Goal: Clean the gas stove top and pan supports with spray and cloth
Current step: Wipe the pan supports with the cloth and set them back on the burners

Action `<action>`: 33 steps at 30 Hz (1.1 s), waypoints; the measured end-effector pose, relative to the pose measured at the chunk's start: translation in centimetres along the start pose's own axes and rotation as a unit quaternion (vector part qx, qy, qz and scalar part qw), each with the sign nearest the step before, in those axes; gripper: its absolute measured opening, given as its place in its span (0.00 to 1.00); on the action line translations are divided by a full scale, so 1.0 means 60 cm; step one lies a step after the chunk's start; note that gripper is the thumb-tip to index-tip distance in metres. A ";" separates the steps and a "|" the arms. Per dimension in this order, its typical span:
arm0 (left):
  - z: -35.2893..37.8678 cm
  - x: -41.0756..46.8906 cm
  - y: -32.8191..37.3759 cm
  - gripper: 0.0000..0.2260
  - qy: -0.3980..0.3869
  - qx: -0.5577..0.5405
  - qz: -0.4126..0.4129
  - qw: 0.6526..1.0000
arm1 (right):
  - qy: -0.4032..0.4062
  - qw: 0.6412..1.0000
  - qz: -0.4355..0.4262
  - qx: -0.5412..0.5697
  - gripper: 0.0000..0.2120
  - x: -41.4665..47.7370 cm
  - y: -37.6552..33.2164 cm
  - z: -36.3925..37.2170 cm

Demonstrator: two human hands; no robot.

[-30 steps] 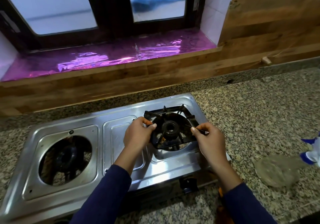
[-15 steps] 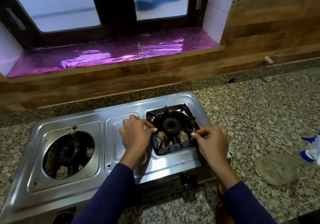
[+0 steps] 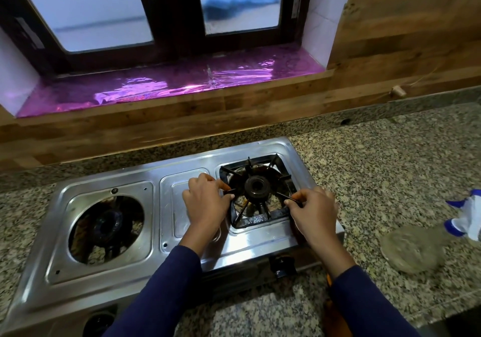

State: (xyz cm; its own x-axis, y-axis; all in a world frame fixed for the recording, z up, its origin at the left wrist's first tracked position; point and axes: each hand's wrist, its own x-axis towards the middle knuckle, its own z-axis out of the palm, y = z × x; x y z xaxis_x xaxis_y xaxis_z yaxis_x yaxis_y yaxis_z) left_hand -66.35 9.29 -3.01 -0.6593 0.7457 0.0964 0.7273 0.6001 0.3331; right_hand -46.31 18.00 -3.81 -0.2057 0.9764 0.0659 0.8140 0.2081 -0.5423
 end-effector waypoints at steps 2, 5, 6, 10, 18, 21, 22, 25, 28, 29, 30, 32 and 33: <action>-0.001 -0.015 0.001 0.15 -0.001 0.012 0.029 0.999 | -0.016 1.000 -0.014 0.023 0.04 -0.008 0.009 -0.006; -0.006 -0.049 0.010 0.17 0.012 -0.029 0.088 0.996 | 0.011 0.990 -0.029 0.135 0.10 -0.032 0.036 -0.026; -0.008 -0.063 0.017 0.16 0.017 -0.052 0.117 0.992 | 0.039 0.984 -0.028 0.171 0.11 -0.045 0.049 -0.036; 0.001 -0.131 0.052 0.13 0.002 -0.090 0.240 0.967 | 0.120 0.971 0.033 0.204 0.09 -0.120 0.125 -0.061; 0.038 -0.213 0.076 0.15 -0.082 -0.074 0.329 0.938 | -0.050 0.976 0.203 -0.056 0.30 -0.252 0.247 0.026; 0.028 -0.220 0.074 0.14 -0.089 -0.084 0.337 0.933 | -0.004 0.986 0.168 0.000 0.15 -0.251 0.250 0.023; 0.022 -0.226 0.064 0.14 -0.088 -0.087 0.341 0.932 | 0.005 0.984 0.171 0.049 0.10 -0.254 0.244 0.016; -0.003 -0.236 0.035 0.14 -0.089 -0.109 0.353 0.925 | 0.014 0.941 0.248 0.232 0.05 -0.259 0.207 -0.023; -0.038 -0.238 -0.024 0.13 -0.073 -0.138 0.349 0.924 | 0.007 0.823 0.326 0.465 0.06 -0.277 0.131 -0.056; -0.043 -0.235 -0.029 0.12 -0.071 -0.149 0.350 0.922 | 0.000 0.780 0.340 0.525 0.07 -0.281 0.113 -0.073; -0.058 -0.234 -0.063 0.12 -0.065 -0.162 0.343 0.923 | -0.023 0.751 0.333 0.569 0.08 -0.292 0.075 -0.073; -0.087 -0.232 -0.127 0.12 -0.047 -0.179 0.332 0.925 | -0.062 0.710 0.308 0.631 0.09 -0.310 -0.007 -0.074; -0.104 -0.229 -0.164 0.11 -0.035 -0.188 0.320 0.928 | -0.085 0.681 0.288 0.667 0.07 -0.318 -0.050 -0.067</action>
State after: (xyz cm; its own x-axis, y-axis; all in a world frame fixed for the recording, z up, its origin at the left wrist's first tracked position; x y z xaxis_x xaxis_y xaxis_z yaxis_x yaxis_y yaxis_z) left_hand -65.63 -8.66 -1.75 -0.0910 0.9395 0.3304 0.8386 -0.1067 0.5343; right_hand -42.63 -1.03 -0.06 -0.2140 0.8290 -0.5167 -0.4094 -0.5563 -0.7231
